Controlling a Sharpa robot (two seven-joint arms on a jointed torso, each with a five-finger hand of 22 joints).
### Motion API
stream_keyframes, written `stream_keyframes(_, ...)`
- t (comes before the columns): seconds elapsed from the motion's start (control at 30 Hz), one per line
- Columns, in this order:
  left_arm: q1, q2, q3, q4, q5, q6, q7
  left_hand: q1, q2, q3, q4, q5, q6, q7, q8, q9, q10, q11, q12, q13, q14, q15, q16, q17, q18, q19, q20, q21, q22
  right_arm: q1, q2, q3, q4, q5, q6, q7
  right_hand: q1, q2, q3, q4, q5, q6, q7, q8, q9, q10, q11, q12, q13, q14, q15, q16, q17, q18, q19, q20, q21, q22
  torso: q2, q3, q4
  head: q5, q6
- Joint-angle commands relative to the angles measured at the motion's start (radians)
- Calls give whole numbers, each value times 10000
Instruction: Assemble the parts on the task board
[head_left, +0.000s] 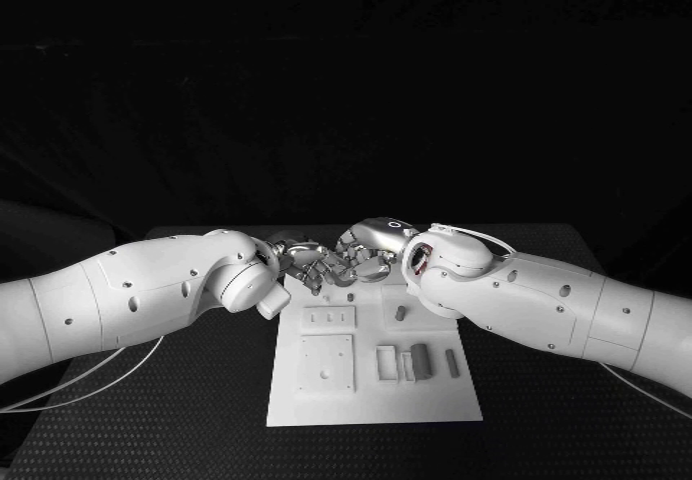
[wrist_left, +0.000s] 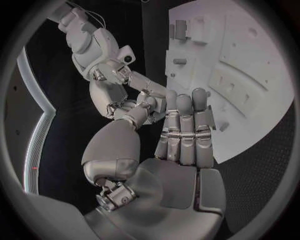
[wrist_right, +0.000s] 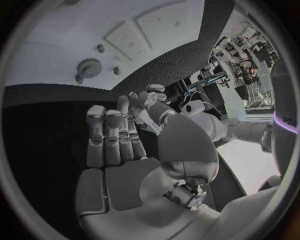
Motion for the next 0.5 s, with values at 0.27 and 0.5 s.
stream_keyframes(0.27, 37, 32, 40, 84, 334, 122, 365, 355, 215, 122, -12, 9, 40, 14, 68, 586, 17, 69, -59, 27, -108, -26, 31, -22, 157, 112, -10, -61, 31, -75, 56, -23, -16, -77, 193, 142, -82, 65, 20, 41, 21, 27, 64, 0, 1, 106, -2, -72, -4, -7, -54, -2, -16, 843, -8, -82, -49, -10, 1, 10, 2, -7, -5)
stream_keyframes(0.5, 37, 23, 48, 92, 431, 140, 373, 377, 249, 145, -13, -7, 36, 18, 74, 597, 19, 72, -62, 35, -109, -23, 43, -22, 157, 117, -9, -62, 43, -85, 64, -23, -28, -42, 204, 186, -87, 63, 18, 39, 21, 31, 63, 1, 2, 108, -3, -75, -3, -9, -54, -5, -18, 843, -10, -81, -52, -10, 3, 7, -2, -8, -9)
